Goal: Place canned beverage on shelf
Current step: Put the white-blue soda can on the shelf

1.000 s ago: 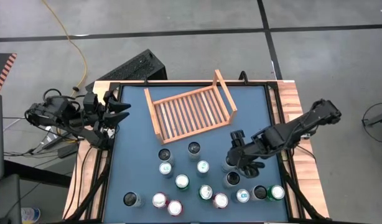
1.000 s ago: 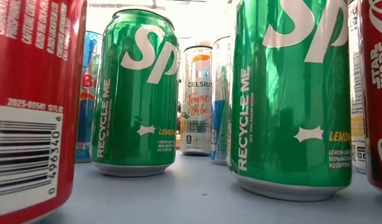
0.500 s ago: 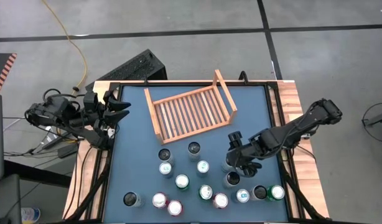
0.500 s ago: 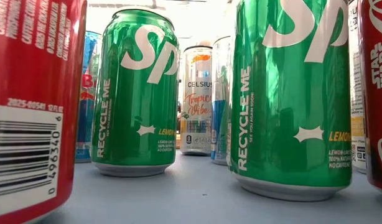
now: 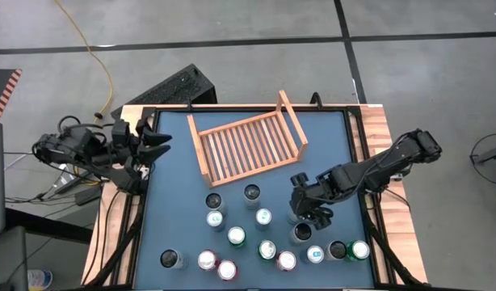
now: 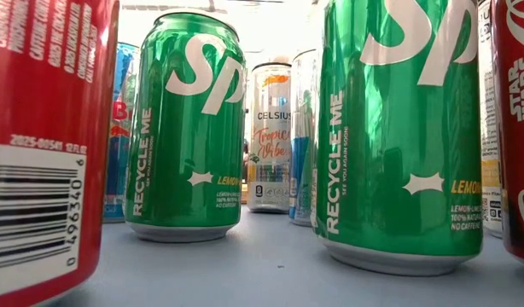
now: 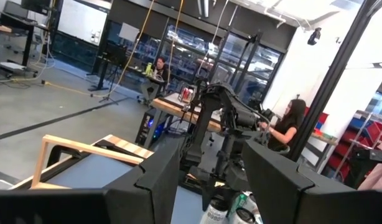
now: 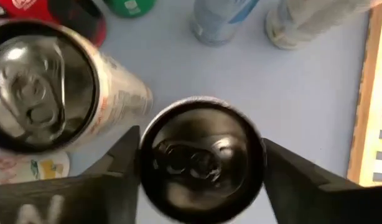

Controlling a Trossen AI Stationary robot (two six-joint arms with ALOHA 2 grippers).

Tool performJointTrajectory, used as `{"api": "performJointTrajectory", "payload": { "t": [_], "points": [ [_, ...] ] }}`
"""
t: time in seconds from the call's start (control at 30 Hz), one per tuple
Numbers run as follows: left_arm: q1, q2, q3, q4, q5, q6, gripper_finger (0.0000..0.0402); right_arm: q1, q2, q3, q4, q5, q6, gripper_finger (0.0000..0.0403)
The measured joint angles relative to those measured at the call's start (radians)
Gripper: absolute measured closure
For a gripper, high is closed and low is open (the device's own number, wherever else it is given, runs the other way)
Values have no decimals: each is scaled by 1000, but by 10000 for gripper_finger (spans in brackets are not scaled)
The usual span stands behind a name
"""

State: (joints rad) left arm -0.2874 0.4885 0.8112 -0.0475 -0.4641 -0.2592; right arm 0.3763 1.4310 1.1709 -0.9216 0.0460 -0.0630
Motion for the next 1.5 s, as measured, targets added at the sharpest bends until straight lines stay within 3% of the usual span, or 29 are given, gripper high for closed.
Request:
{"api": "performJointTrajectory", "payload": {
  "t": [0.17,0.43,0.9,1.23,1.5],
  "points": [
    [0,12,0,0,-15,0,236,-17,-7,2,-10,-1,29,261],
    [0,22,0,-1,-19,-16,236,-63,-5,33,-23,-26,64,262],
    [0,22,0,-1,-19,-44,236,-209,-5,245,-86,-26,77,262],
    [0,22,0,-12,-18,-45,236,-419,-7,397,-206,-20,28,262],
    [0,22,0,-16,-51,-39,236,-629,-3,426,-87,57,-126,262]
  ]
}}
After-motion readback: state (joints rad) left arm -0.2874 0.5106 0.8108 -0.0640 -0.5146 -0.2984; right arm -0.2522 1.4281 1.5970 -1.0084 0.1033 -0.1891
